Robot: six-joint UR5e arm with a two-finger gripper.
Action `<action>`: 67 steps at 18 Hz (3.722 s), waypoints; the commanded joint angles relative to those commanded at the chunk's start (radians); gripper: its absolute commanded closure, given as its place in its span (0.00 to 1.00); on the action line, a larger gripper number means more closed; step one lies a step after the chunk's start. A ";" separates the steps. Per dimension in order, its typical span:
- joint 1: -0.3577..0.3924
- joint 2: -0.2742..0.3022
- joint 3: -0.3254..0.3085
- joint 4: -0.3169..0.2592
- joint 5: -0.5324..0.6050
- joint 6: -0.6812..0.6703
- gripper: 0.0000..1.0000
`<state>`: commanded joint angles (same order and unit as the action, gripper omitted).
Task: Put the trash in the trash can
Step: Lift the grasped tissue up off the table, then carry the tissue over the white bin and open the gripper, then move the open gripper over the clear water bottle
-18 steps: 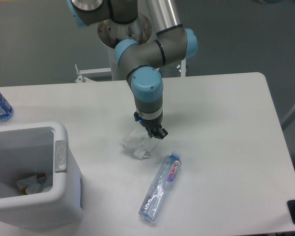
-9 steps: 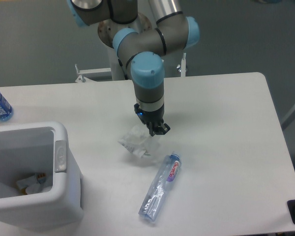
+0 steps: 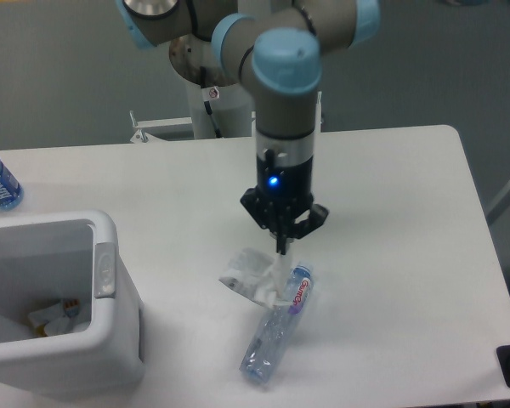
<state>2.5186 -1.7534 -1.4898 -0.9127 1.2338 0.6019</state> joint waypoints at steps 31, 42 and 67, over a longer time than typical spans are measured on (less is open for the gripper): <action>-0.345 0.058 -0.069 0.002 -0.235 -0.456 1.00; -0.334 0.045 -0.047 0.035 -0.270 -0.481 0.00; -0.103 -0.262 0.117 0.044 0.033 0.056 0.00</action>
<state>2.4160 -2.0154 -1.3729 -0.8682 1.2668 0.6576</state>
